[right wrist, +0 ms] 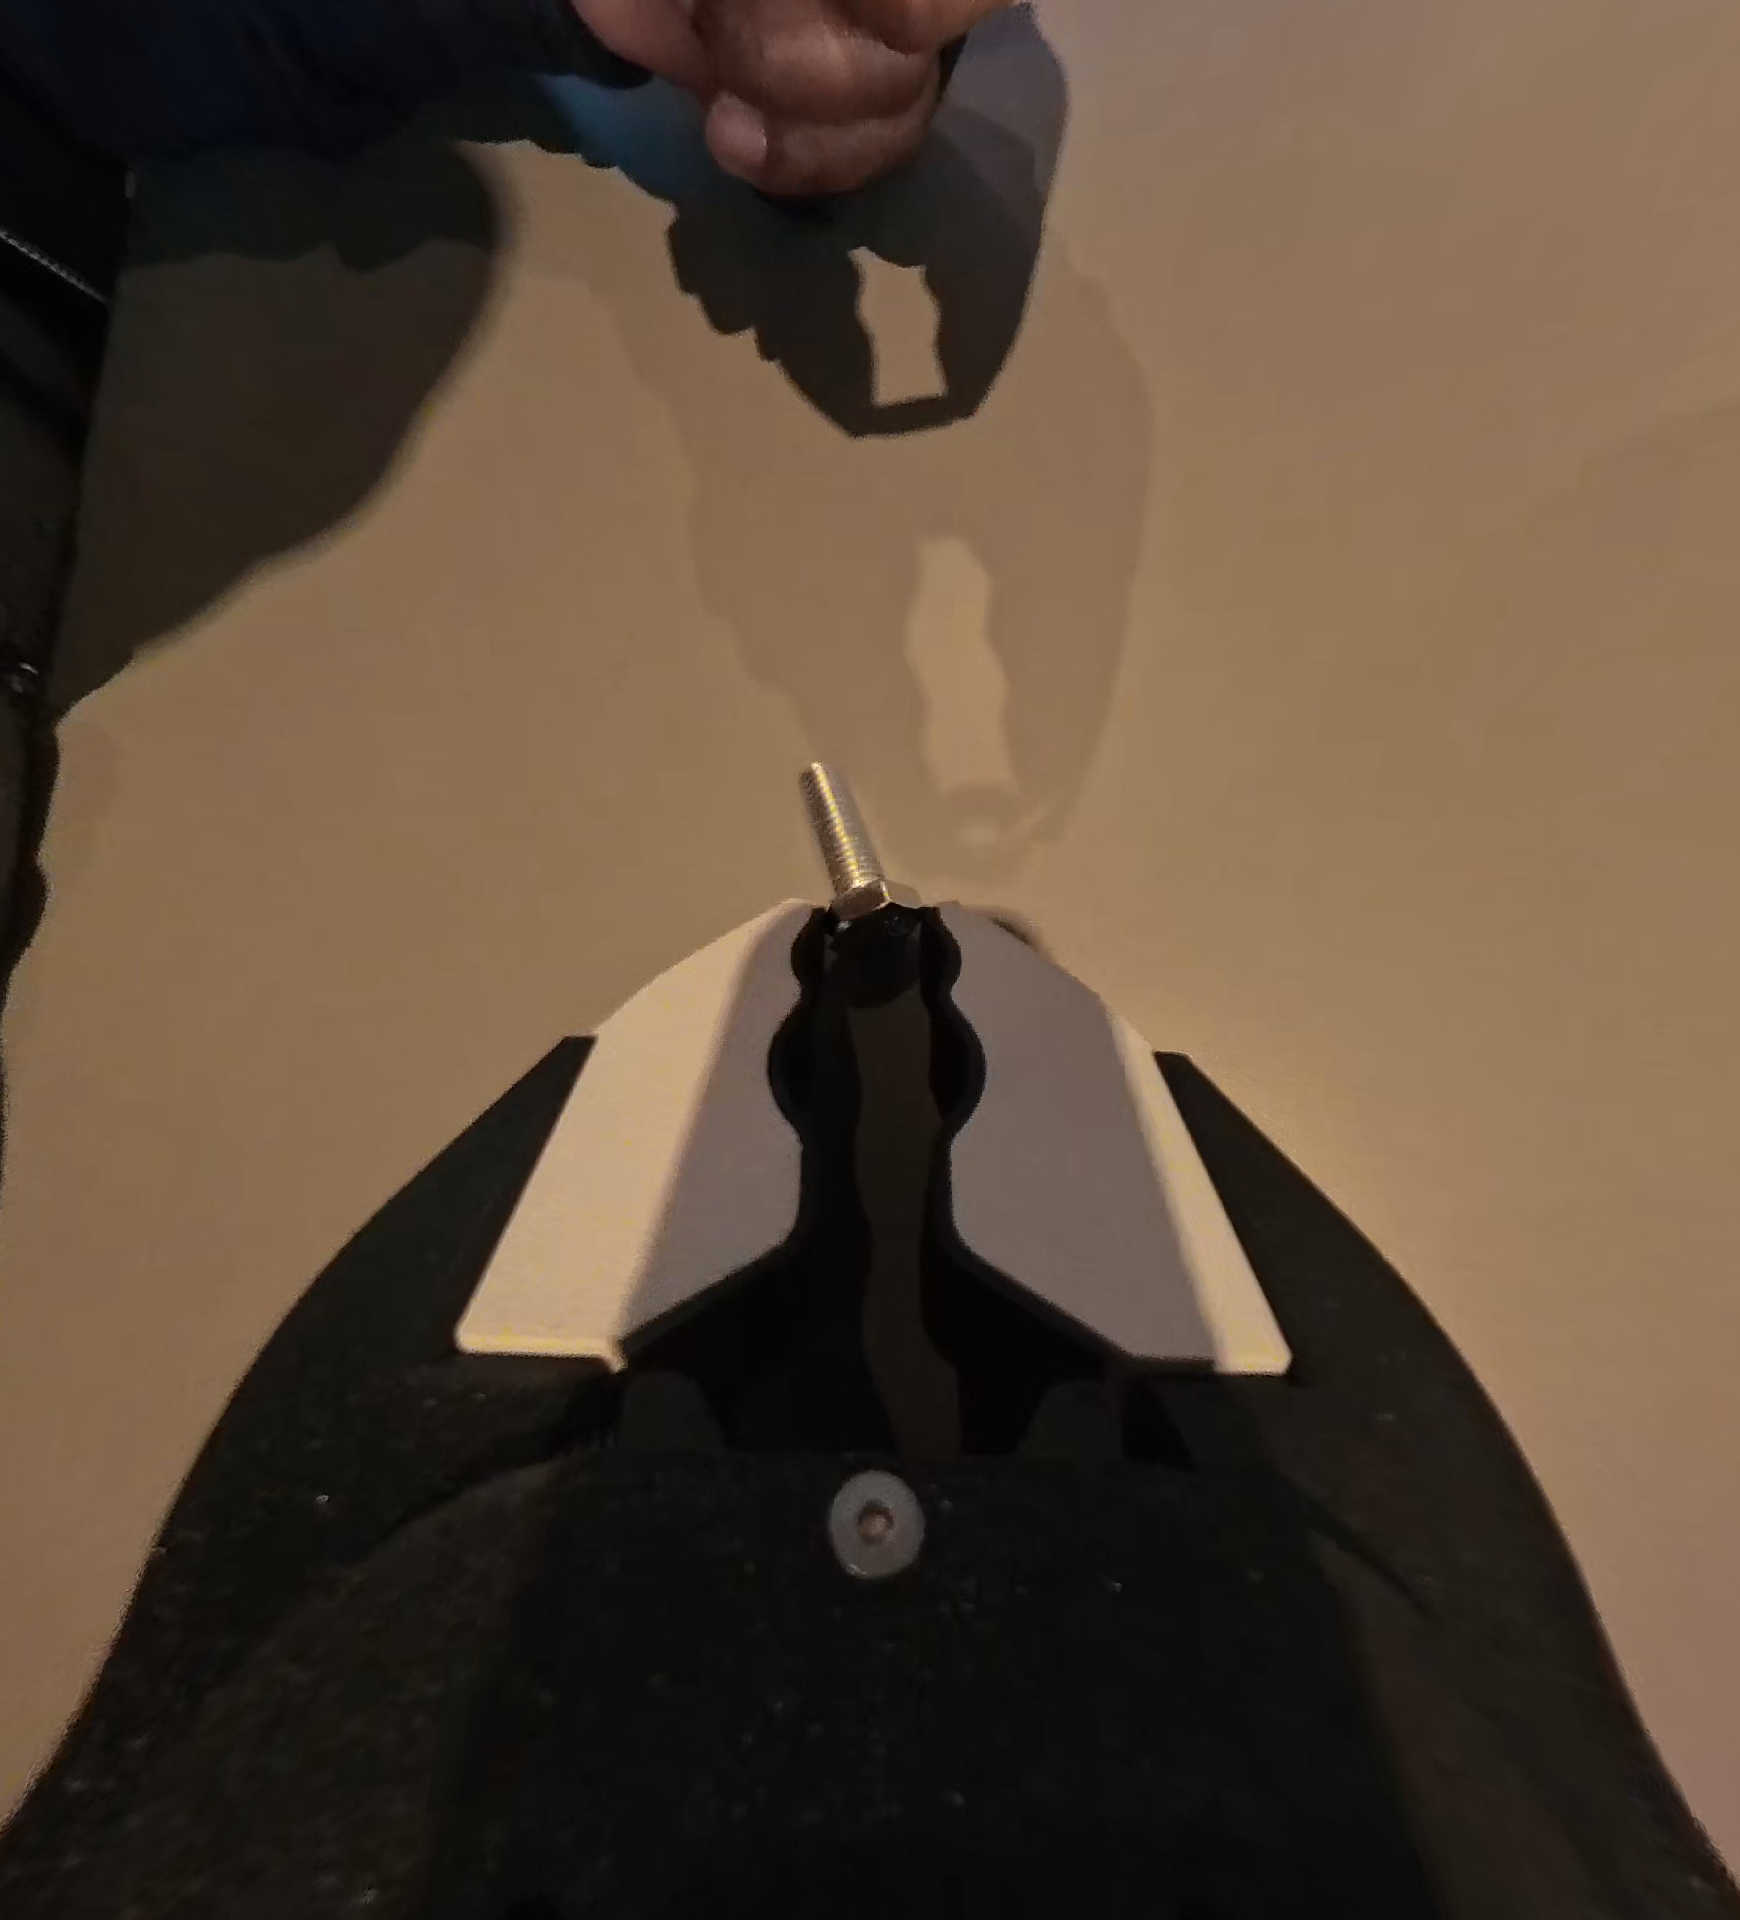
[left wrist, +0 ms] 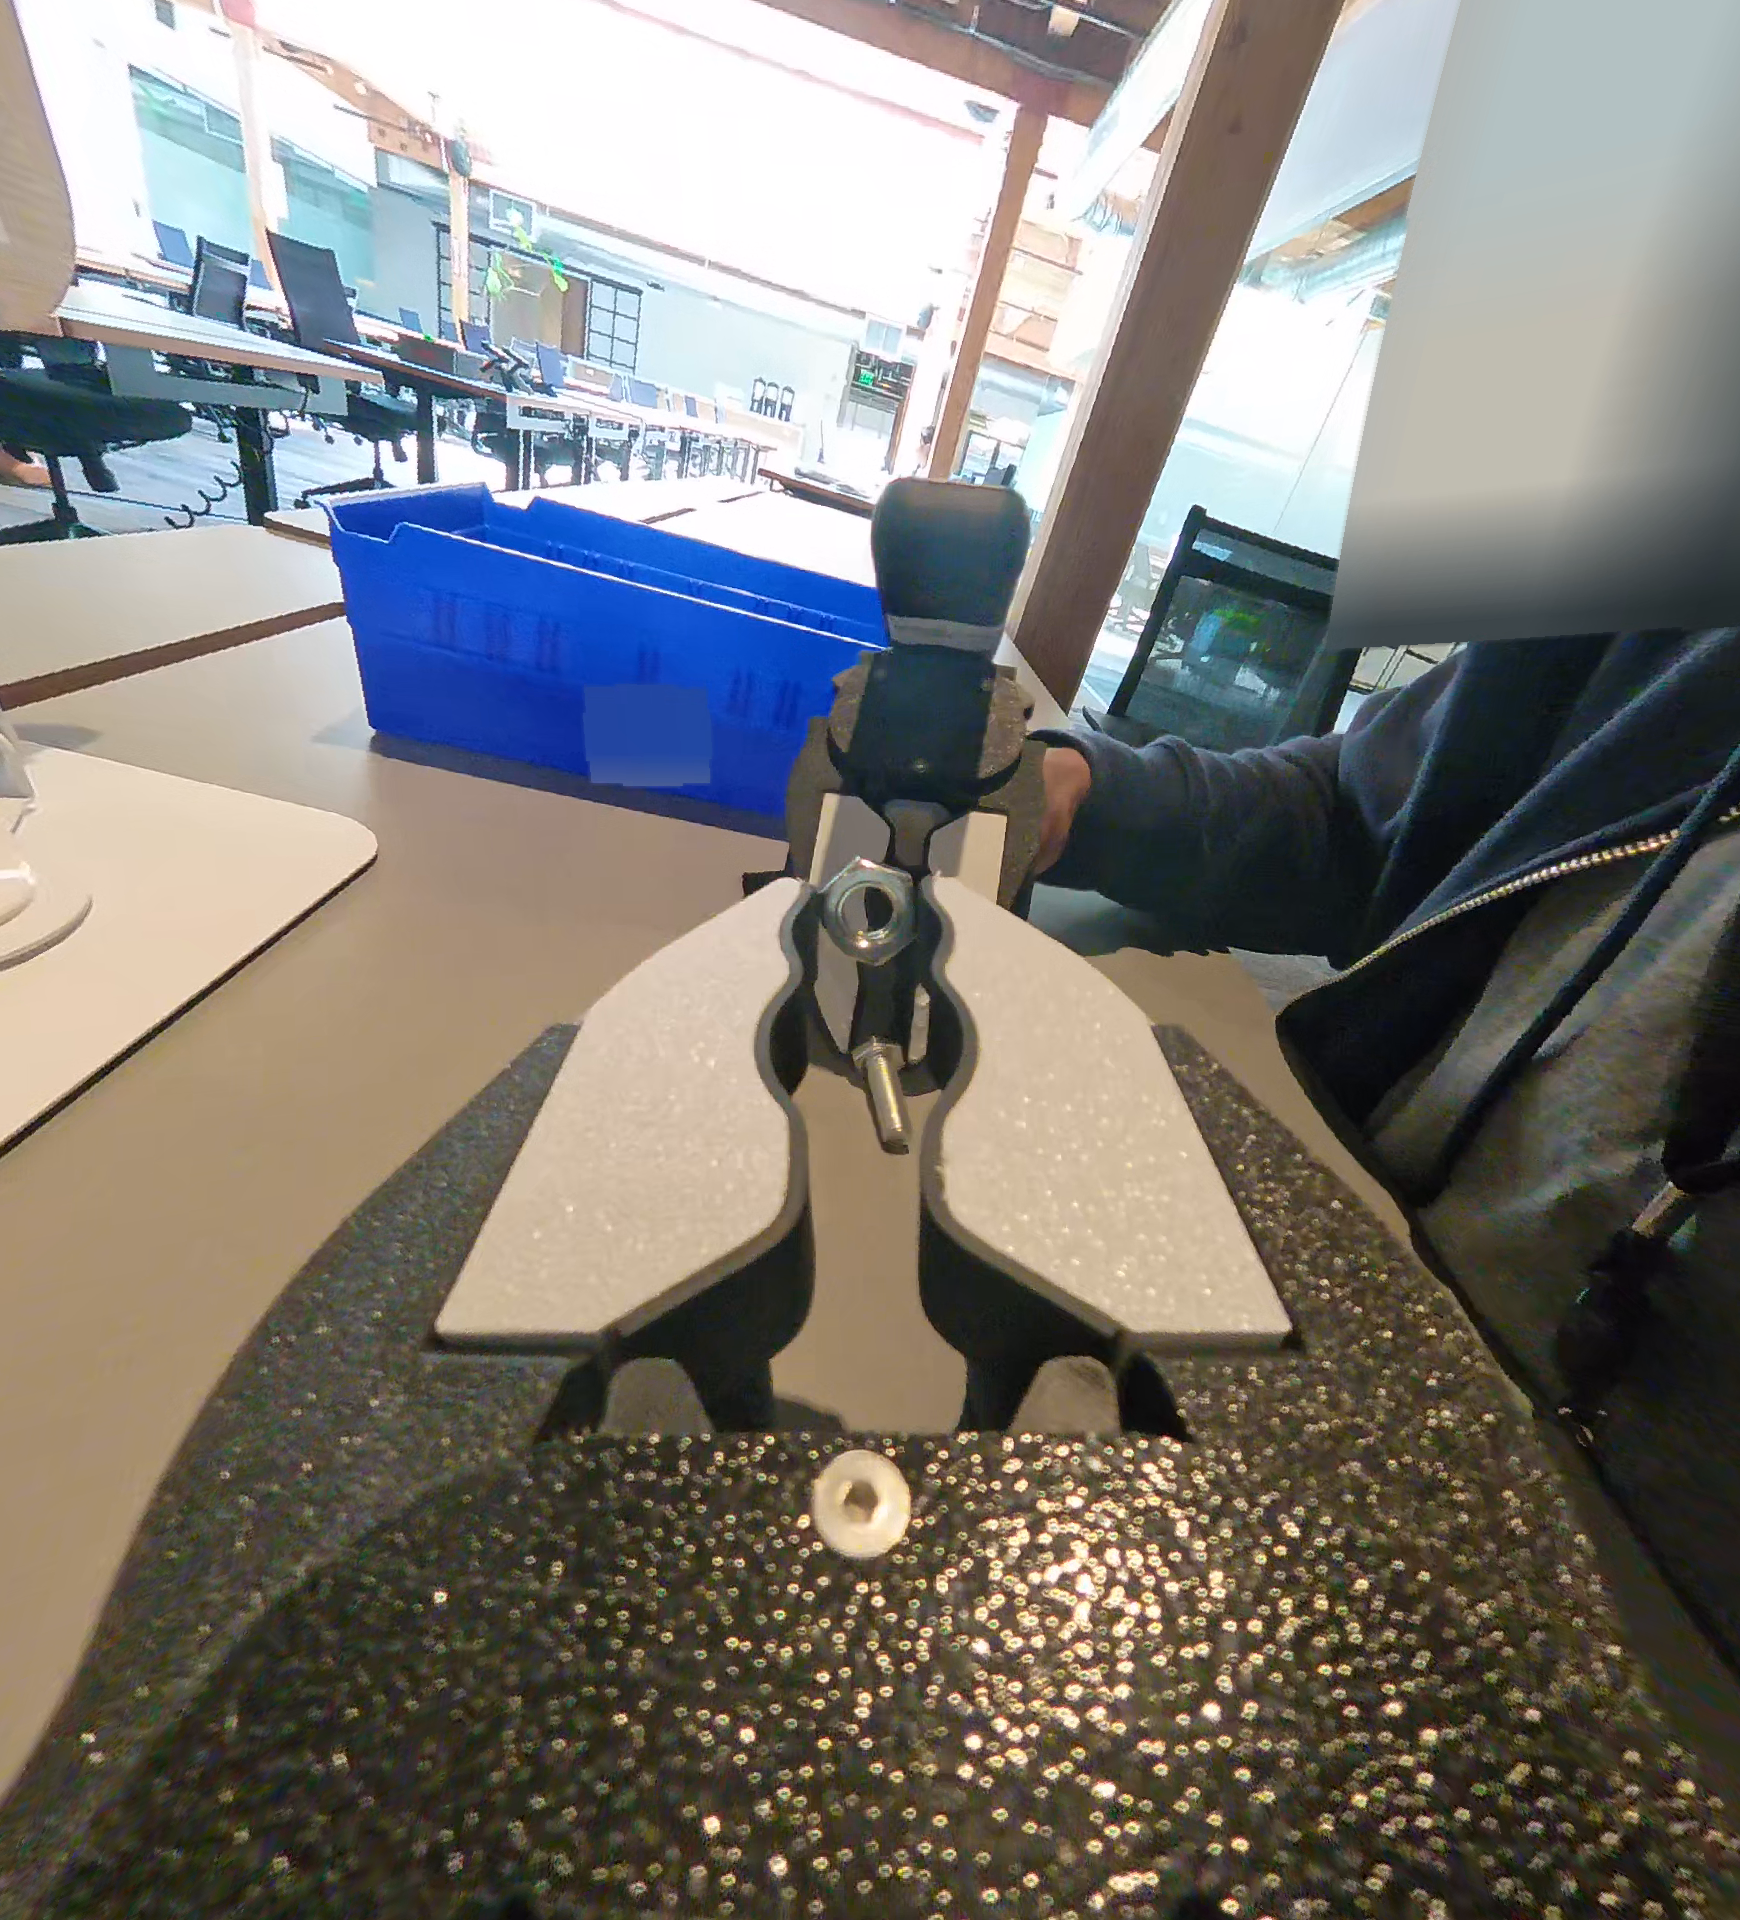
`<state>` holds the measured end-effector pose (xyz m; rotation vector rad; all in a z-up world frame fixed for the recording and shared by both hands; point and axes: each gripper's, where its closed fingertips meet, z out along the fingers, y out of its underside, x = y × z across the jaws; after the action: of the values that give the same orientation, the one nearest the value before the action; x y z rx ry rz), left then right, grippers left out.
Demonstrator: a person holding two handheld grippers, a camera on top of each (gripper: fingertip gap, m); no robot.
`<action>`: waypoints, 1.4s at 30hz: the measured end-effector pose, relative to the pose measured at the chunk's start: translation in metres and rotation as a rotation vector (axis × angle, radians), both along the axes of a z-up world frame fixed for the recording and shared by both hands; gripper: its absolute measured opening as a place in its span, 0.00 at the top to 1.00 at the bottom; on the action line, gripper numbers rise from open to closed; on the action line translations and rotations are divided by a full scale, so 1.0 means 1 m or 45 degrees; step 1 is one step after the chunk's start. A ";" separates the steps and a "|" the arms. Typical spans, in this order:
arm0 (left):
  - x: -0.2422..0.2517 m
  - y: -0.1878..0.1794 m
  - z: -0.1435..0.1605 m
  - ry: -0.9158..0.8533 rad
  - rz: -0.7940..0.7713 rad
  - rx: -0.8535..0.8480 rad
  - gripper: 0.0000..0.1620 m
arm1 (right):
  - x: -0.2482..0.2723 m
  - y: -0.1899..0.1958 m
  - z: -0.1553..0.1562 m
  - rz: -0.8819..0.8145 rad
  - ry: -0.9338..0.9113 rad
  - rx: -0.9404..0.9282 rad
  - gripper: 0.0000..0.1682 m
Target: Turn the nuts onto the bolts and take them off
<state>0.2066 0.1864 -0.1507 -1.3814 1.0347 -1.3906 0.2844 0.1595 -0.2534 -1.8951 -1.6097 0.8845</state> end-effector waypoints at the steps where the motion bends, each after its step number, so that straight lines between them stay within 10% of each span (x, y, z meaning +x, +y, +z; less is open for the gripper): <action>1: 0.000 0.000 0.000 0.002 0.002 0.001 0.89 | 0.000 0.001 0.000 -0.006 -0.001 0.013 0.90; 19: 0.000 0.003 0.004 -0.058 0.035 -0.051 0.89 | -0.029 0.006 0.009 -0.008 0.070 0.073 1.00; 31: -0.005 0.005 0.003 -0.033 0.061 -0.024 0.89 | -0.050 -0.006 -0.001 0.390 -0.104 0.256 0.89; 42: -0.018 0.008 0.015 -0.088 0.093 -0.032 0.89 | -0.059 -0.005 -0.002 0.140 -0.150 0.554 0.72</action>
<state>0.1887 0.1949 -0.1353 -1.3666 0.9161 -1.3915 0.2252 0.1541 -0.2558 -1.5881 -1.8158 0.4202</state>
